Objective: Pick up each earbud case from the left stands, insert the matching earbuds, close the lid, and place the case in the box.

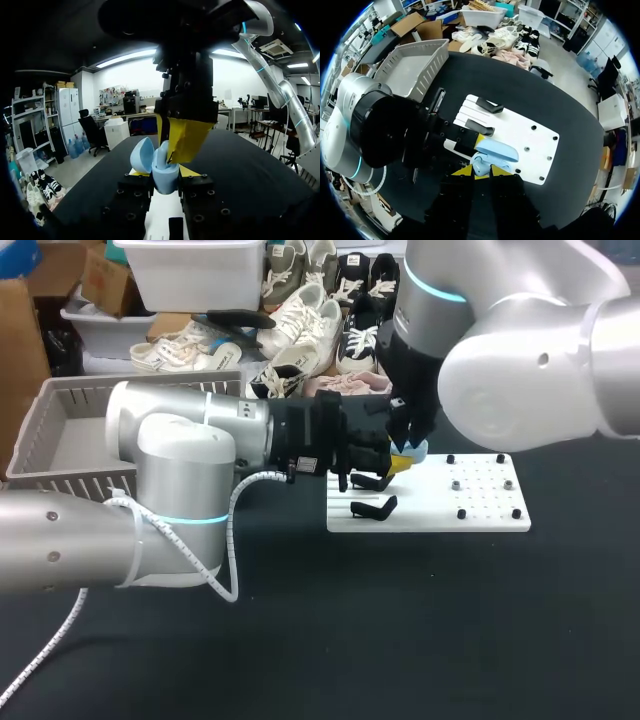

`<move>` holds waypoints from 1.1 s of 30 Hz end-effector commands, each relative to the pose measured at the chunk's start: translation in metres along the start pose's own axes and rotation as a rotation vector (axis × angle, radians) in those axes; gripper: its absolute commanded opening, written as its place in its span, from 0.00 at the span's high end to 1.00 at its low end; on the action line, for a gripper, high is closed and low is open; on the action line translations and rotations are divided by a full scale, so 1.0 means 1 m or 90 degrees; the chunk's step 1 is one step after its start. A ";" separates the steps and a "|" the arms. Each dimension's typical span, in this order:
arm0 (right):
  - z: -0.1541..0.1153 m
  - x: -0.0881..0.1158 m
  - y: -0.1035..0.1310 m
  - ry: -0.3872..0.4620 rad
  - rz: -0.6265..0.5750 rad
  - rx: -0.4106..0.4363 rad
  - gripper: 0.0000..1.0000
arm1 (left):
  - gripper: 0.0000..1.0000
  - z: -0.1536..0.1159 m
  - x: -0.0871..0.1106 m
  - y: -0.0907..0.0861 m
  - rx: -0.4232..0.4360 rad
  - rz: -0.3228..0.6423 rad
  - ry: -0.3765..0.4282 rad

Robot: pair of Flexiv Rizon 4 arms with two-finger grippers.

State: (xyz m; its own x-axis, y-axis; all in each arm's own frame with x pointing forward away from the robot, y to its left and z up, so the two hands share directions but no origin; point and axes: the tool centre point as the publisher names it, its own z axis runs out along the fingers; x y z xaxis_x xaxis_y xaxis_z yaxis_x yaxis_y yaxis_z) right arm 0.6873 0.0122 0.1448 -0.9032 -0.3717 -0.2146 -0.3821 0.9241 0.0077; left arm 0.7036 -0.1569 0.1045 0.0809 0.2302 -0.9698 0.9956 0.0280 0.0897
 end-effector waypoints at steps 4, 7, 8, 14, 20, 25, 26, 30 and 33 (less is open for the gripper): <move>0.002 -0.001 0.000 0.004 0.001 0.000 1.00 | 1.00 0.000 0.000 0.000 -0.002 0.001 -0.001; 0.002 -0.001 0.000 0.005 0.002 0.001 1.00 | 1.00 0.000 0.000 0.000 -0.002 0.001 -0.001; 0.002 -0.001 0.000 0.006 0.002 0.000 1.00 | 1.00 0.000 0.000 0.000 -0.002 0.001 -0.001; 0.003 -0.002 0.000 0.007 0.002 0.000 1.00 | 1.00 0.000 0.000 0.000 -0.002 0.001 -0.001; 0.003 -0.002 0.001 0.010 0.004 0.000 0.92 | 1.00 0.000 0.000 0.000 -0.002 0.001 -0.001; 0.003 -0.002 0.001 0.010 0.005 0.000 0.93 | 1.00 0.000 0.000 0.000 -0.002 0.001 -0.001; 0.003 -0.002 0.001 0.010 0.006 0.000 0.92 | 1.00 0.000 0.000 0.000 -0.002 0.001 -0.001; 0.003 -0.001 0.001 0.011 0.007 0.000 0.85 | 1.00 0.000 0.000 0.000 -0.002 0.001 -0.001; 0.002 -0.001 0.001 0.011 0.007 0.001 0.82 | 1.00 0.000 0.000 0.000 -0.002 0.001 -0.001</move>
State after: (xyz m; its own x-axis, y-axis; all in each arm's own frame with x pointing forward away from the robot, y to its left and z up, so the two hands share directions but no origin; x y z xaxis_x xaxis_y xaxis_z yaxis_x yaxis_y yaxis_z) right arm 0.6886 0.0134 0.1436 -0.9098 -0.3638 -0.2000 -0.3735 0.9276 0.0117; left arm 0.7038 -0.1566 0.1041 0.0808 0.2303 -0.9698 0.9956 0.0284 0.0896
